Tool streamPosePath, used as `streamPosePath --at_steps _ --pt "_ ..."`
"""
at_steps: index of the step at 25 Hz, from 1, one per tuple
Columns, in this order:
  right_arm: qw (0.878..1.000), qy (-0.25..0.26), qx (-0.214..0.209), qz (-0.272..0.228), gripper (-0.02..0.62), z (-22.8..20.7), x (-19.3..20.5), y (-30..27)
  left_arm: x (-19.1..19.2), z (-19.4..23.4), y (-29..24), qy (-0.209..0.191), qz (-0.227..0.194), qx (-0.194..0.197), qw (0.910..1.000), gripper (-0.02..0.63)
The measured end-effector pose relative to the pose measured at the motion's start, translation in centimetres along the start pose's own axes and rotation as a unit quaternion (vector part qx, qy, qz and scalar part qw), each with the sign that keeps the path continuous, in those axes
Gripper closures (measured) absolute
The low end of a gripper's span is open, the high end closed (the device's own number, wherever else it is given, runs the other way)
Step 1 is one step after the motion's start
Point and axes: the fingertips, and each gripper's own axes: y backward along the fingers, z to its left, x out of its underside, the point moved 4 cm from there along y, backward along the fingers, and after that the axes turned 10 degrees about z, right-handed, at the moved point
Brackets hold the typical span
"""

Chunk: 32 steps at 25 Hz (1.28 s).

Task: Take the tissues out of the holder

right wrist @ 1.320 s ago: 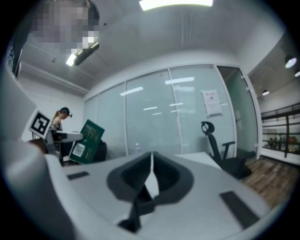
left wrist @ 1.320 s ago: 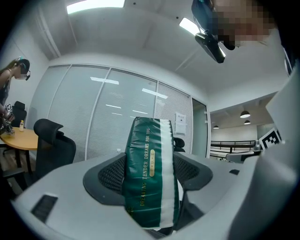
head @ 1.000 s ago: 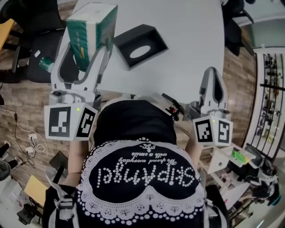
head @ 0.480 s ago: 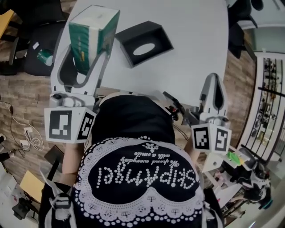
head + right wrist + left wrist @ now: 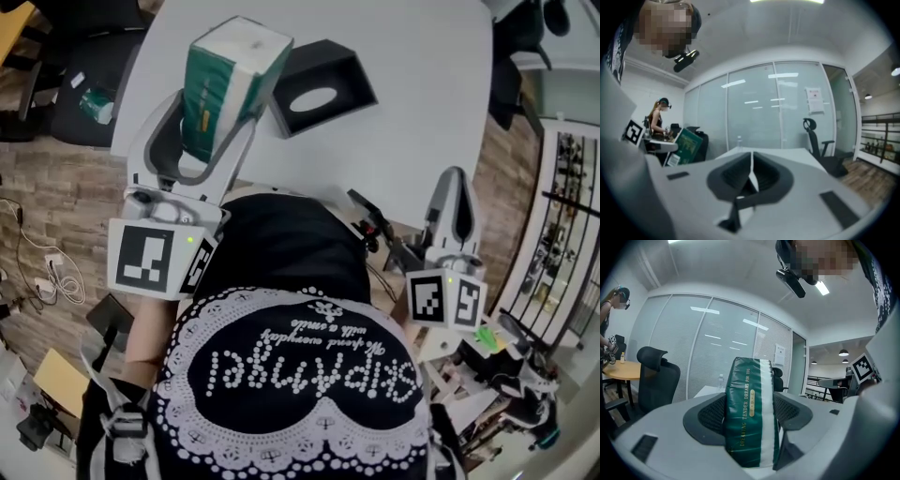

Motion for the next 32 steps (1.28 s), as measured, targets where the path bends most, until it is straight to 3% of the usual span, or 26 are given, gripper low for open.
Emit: streamPosePath --at_steps 32 --pt "1.0 -0.005 -0.011 -0.005 0.56 0.35 -0.15 -0.08 -0.27 -0.63 0.08 0.001 -0.001 0.001 1.0 0.272"
